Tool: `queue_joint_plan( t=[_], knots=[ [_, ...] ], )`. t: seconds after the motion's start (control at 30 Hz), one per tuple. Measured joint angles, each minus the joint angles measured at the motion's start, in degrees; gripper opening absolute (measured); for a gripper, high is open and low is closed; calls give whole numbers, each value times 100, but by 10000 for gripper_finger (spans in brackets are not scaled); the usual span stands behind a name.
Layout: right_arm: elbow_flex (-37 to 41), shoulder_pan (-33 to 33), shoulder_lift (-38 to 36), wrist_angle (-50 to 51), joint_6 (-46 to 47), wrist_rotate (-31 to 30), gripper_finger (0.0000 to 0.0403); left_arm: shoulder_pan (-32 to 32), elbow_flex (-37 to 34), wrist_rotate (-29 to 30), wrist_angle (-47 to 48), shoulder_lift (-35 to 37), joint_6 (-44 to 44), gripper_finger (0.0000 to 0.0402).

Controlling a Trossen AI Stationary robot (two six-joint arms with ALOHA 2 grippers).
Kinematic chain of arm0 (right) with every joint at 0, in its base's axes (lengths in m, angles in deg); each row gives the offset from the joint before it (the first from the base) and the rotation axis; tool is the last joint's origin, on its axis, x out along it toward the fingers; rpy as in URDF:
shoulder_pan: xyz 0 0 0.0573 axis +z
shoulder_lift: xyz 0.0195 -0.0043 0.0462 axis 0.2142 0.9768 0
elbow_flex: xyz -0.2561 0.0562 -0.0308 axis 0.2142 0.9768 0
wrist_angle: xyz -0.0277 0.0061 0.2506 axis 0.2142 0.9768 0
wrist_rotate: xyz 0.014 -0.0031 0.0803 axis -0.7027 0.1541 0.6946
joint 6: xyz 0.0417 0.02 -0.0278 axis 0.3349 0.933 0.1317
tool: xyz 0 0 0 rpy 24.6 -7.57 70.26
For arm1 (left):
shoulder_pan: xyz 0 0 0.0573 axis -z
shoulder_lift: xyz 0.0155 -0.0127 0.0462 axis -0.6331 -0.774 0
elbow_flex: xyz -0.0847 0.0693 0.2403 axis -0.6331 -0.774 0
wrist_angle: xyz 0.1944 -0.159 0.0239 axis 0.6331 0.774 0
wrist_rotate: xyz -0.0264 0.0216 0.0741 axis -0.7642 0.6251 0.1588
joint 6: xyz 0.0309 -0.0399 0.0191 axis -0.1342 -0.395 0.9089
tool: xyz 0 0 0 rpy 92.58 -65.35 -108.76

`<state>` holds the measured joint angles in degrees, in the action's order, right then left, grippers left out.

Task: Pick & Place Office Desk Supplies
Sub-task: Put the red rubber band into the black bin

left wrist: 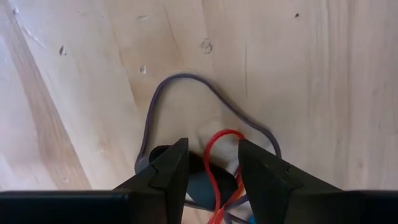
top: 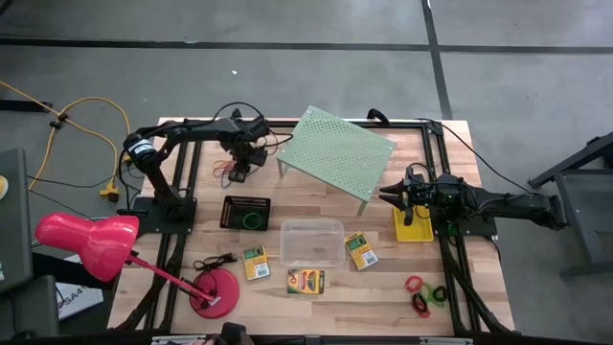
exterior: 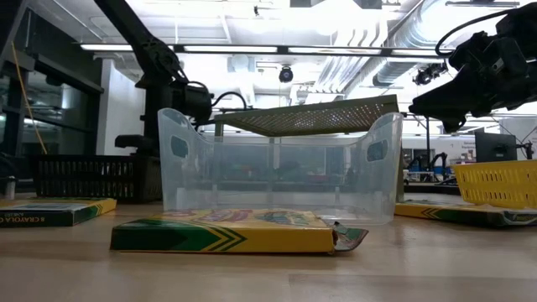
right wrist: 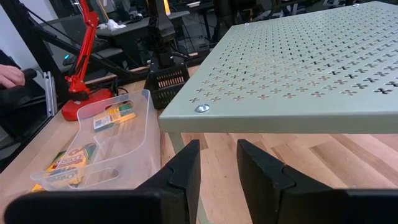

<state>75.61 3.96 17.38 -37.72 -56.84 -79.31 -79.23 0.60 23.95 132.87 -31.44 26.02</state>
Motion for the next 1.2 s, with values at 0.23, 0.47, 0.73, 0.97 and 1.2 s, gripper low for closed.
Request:
queue_joint_plan(
  t=[0.23,0.47,0.73,0.97,1.2],
  knots=[
    [0,-1,-2,0,0,2,94,-44,0,2,5,2,2,102],
    [0,-1,0,0,0,1,94,-44,4,2,7,4,2,36],
    [0,1,-2,-2,0,1,94,-44,4,2,5,7,2,2],
    [0,0,-1,-1,-1,1,94,-19,7,1,36,11,2,2],
    [0,0,0,0,-1,2,94,113,57,1,151,13,-26,1]
  ],
)
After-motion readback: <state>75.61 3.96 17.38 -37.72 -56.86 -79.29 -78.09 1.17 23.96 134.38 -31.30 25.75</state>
